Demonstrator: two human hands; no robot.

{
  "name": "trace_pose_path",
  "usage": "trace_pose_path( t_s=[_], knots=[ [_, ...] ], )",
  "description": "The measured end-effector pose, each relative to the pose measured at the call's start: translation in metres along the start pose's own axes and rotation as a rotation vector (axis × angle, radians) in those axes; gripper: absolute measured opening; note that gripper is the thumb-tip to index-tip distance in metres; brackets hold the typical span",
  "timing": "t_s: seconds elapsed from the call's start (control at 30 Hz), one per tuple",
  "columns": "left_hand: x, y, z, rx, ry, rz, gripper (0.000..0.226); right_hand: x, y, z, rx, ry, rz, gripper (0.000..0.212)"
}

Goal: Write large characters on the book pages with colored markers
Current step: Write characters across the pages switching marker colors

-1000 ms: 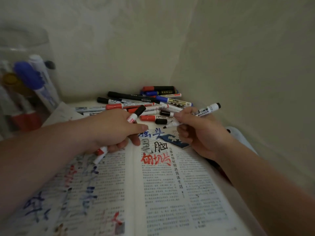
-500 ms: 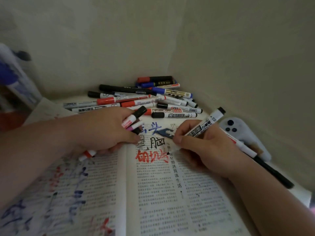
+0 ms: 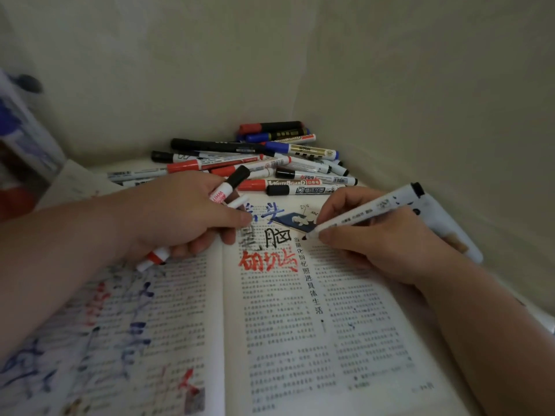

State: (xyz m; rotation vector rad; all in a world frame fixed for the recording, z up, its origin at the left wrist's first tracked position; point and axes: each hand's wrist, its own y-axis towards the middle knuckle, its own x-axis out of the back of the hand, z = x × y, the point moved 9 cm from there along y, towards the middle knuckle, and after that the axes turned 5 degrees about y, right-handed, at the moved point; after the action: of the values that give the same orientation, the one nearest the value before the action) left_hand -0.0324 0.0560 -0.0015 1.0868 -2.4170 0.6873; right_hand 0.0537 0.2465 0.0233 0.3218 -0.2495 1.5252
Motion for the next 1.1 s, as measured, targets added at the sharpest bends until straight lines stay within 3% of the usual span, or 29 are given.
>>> trace_pose_path(
  t_s=[0.13, 0.3, 0.57, 0.73, 0.87, 0.97, 1.1],
  knots=[
    [0.000, 0.000, -0.001, 0.015, -0.086, 0.009, 0.031, 0.001, 0.005, -0.007, -0.058, 0.111, -0.025, 0.008],
    [-0.001, 0.001, 0.000, 0.034, -0.104, 0.012, 0.032, -0.003, 0.004, -0.009, -0.102, 0.033, 0.004, 0.012],
    [0.001, 0.007, 0.007, 0.053, -0.137, 0.008, 0.022, 0.003, 0.001, 0.005, 0.045, 0.206, 0.030, 0.014],
    [0.002, -0.001, -0.009, -0.064, 0.141, -0.051, 0.017, 0.003, 0.001, 0.003, 0.018, 0.071, 0.032, 0.004],
    [-0.013, -0.008, -0.030, -0.228, 0.218, -0.011, 0.004, 0.004, -0.002, 0.006, 0.019, 0.135, 0.042, 0.003],
    [-0.014, -0.003, -0.025, -0.197, 0.258, 0.009, 0.009, 0.008, -0.002, 0.005, 0.002, 0.080, 0.004, 0.011],
    [-0.004, 0.004, -0.017, -0.133, 0.144, -0.028, 0.014, 0.007, -0.001, 0.004, -0.037, -0.080, -0.013, 0.015]
  ],
)
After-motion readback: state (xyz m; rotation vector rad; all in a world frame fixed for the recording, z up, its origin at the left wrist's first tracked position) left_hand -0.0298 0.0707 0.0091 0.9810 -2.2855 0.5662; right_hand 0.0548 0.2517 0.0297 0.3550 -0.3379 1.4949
